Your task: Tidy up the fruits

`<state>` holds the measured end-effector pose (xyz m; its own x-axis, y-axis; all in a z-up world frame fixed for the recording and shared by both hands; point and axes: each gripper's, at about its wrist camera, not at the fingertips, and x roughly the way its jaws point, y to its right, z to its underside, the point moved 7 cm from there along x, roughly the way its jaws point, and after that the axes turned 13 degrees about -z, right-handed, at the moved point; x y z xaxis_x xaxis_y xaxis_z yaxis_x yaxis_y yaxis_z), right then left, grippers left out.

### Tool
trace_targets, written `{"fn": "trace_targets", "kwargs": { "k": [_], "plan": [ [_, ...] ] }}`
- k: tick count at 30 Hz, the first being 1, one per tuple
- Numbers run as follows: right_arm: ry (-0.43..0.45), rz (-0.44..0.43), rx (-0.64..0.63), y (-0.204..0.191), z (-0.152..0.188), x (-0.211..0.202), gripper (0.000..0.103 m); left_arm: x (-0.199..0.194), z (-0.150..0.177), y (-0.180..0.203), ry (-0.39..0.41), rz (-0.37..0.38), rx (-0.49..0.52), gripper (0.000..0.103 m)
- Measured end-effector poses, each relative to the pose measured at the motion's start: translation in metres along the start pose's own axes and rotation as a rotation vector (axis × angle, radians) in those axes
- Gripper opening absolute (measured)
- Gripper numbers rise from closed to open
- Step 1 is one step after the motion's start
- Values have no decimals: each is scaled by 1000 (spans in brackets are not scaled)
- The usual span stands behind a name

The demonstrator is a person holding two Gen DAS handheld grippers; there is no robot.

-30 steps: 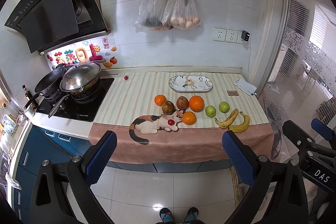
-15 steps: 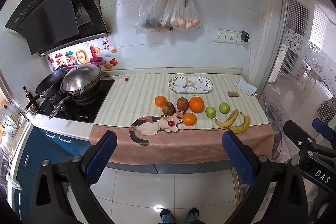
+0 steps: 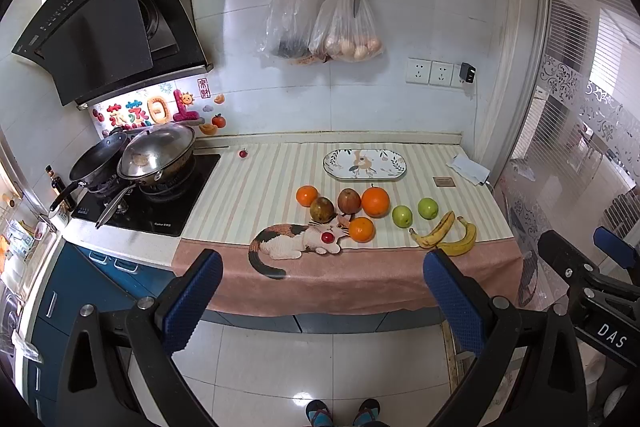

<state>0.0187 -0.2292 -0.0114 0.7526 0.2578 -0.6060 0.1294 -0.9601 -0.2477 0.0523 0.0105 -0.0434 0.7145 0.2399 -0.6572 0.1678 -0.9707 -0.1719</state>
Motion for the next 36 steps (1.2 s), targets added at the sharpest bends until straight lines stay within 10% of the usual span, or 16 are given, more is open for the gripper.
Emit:
{"fn": "trace_targets", "kwargs": {
  "k": [36],
  "plan": [
    [-1,0,-7,-10,-1,2,103,-2,-2,-2,9,0,0,103]
  ]
}}
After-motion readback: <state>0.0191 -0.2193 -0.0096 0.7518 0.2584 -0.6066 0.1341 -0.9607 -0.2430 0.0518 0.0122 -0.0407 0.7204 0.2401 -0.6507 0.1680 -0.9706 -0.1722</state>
